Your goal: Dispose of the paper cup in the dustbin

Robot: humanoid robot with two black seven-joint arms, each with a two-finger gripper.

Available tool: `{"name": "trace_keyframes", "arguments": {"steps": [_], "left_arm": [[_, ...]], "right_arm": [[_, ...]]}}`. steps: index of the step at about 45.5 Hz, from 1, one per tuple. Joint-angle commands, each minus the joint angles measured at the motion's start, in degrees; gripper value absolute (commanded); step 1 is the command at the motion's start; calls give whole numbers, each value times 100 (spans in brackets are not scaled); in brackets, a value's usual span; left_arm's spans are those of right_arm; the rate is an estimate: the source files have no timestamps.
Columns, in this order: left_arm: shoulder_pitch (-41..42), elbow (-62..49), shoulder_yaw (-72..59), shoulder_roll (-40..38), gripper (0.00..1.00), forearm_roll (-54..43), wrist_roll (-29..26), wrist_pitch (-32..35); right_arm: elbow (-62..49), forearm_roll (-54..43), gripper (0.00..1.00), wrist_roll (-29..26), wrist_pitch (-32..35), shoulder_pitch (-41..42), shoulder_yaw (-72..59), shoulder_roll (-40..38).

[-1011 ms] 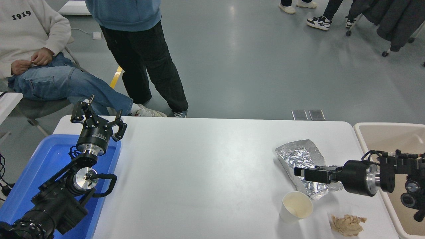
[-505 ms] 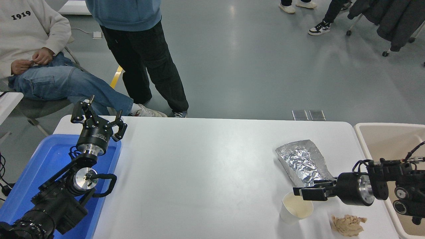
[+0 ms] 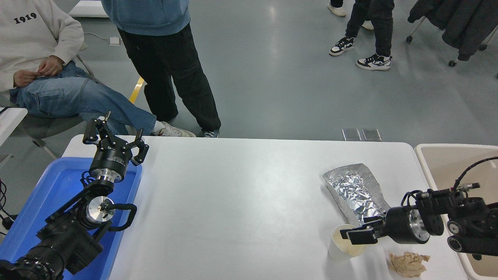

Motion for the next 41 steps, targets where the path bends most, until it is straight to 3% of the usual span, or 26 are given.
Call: {"name": "trace_keyframes", "arguments": {"steps": [1,4,12,19,22,28,41], "left_arm": [[0,0,0,0,100,0,0,-2],[0,0,0,0,100,0,0,-2],[0,0,0,0,100,0,0,-2],[0,0,0,0,100,0,0,7],[0,0,0,0,100,0,0,-2],[0,0,0,0,100,0,0,-2],[0,0,0,0,100,0,0,-2]], "right_arm": [[-161,-23,97,31,3,-43,-66,140],[-161,-41,97,31,-6,-43,-101,132],[-161,-67,82,49,-6,-34,-136,132],[-179,-137,41,49,3,-26,-145,132],[-223,-216,30,40,3,-17,-154,132],[-276,-366,0,49,3,18,-233,114],[-267,-375,0,66,-15,106,-259,97]]}}
